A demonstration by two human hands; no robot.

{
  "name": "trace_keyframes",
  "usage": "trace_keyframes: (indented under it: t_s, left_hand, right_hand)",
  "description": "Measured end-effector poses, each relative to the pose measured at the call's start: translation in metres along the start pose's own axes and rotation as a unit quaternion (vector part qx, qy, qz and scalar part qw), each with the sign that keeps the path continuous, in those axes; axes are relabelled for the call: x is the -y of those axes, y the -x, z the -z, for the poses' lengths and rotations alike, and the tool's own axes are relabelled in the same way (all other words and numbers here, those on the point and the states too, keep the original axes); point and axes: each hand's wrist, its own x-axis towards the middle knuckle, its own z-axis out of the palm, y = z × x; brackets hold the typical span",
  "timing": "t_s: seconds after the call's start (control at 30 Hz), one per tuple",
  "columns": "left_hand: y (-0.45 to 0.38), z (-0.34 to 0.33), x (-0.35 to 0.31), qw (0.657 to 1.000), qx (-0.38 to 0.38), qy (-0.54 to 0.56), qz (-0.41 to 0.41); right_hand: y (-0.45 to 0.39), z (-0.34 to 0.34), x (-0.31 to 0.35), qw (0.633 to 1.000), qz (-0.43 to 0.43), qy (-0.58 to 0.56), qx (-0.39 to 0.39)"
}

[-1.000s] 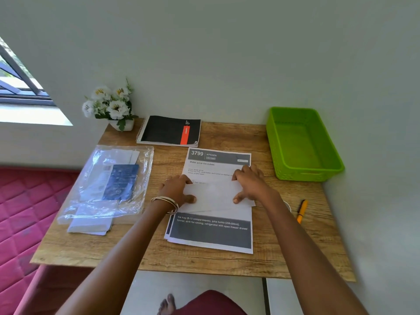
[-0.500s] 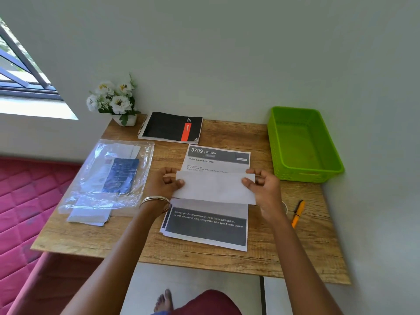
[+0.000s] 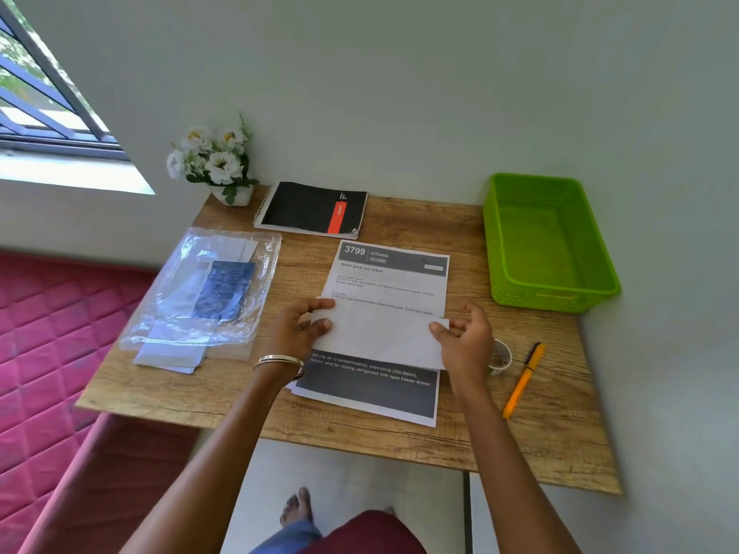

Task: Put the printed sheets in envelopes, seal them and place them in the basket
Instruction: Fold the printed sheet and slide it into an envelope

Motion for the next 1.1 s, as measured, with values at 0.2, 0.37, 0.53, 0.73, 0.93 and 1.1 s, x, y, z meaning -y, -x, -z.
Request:
trace_keyframes:
  t_s: [0.2,0.37,0.53,0.73,0.93,1.1]
  left_hand:
    - [-0.003,-0.004,0.009,0.989,0.001,-0.141,-0.034]
    - [-0.004,-0.003,0.016,0.961,0.022,-0.266,-0.065]
    - [0.006,0.006,0.016,0.955,0.015,-0.282,-0.095]
    - [0.029,0.086,0.033,0.968,-0.144,-0.199,-0.060]
    - [0.032,0.182,0.088,0.909,-0.319,-0.232,0.131]
    - [0.035,0.196,0.096,0.891,-0.282,-0.302,0.189]
  right_hand:
    - [0.001,-0.006,-0.013,0.998,0.037,0.053,-0.002]
    - [0.007,-0.015,-0.020,0.980,0.130,0.152,-0.010]
    - [0.010,-0.026,-0.022,0.911,0.199,0.358,-0.053]
    - [0.053,-0.090,0.017,0.932,0.282,0.221,0.056]
    - [0.100,-0.198,0.045,0.852,0.397,0.219,0.264]
    - [0.117,-0.250,0.049,0.782,0.453,0.296,0.309]
